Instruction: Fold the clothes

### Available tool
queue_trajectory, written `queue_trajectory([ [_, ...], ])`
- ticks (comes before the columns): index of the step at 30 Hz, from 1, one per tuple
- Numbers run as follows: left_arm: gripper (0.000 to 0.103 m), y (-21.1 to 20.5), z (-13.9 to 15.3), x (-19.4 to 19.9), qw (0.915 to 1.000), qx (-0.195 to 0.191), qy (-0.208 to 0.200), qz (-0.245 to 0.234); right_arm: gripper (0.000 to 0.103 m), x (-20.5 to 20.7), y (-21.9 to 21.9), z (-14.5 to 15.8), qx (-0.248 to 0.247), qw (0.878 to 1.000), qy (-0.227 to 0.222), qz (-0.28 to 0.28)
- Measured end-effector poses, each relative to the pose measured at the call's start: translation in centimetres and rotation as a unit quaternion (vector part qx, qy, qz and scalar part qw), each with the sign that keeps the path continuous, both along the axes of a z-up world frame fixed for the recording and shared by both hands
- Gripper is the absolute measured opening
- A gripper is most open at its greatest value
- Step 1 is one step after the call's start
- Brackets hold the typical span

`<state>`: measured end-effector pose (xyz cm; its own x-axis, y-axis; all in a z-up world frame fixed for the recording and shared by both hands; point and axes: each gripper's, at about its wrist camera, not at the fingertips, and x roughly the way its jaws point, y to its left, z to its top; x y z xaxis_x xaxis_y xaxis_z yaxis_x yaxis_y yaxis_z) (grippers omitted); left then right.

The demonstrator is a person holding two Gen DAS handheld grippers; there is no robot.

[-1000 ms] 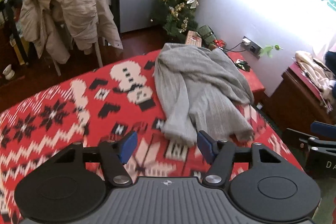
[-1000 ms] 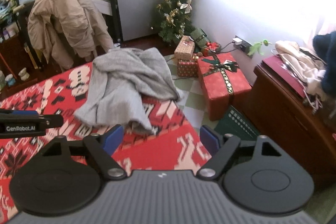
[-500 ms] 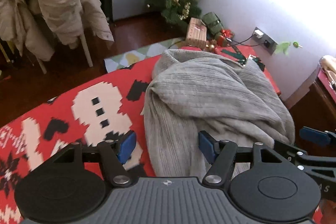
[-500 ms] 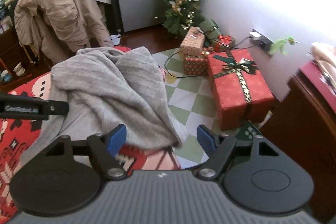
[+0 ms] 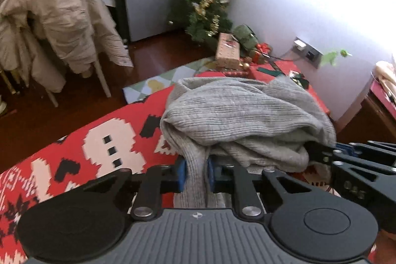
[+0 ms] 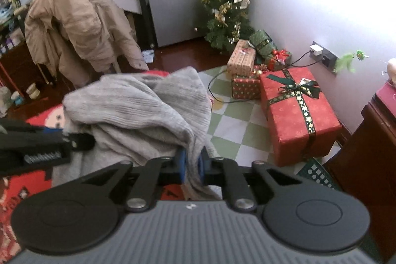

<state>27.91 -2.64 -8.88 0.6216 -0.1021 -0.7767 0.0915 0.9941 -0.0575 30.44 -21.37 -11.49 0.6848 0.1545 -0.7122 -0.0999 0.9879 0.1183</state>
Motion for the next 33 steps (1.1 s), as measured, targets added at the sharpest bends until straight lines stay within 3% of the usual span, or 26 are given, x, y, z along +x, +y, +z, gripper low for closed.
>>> queue_trajectory([
  [7, 0.016, 3.1, 5.6, -7.2, 0.9979, -0.035, -0.038, 0.038, 0.011, -5.7, 1.5, 6.4, 0.029, 0.999, -0.031, 0.026],
  [15, 0.016, 9.5, 10.0, -22.0, 0.9924, -0.057, -0.067, 0.086, 0.011, -18.1, 6.5, 13.4, 0.072, 0.99, -0.069, 0.097],
  [18, 0.016, 12.0, 10.7, -27.5, 0.9896, -0.055, -0.073, 0.112, 0.011, -23.5, 8.9, 14.7, 0.082, 0.985, -0.068, 0.133],
  [24, 0.016, 16.0, 10.0, -37.3, 0.9843, -0.047, -0.065, 0.157, 0.011, -34.3, 14.4, 14.3, 0.078, 0.976, -0.05, 0.197],
  [33, 0.016, 17.7, 3.4, -45.2, 0.9771, -0.074, 0.011, 0.199, 0.011, -44.4, 18.6, 9.2, 0.033, 0.969, 0.015, 0.244],
])
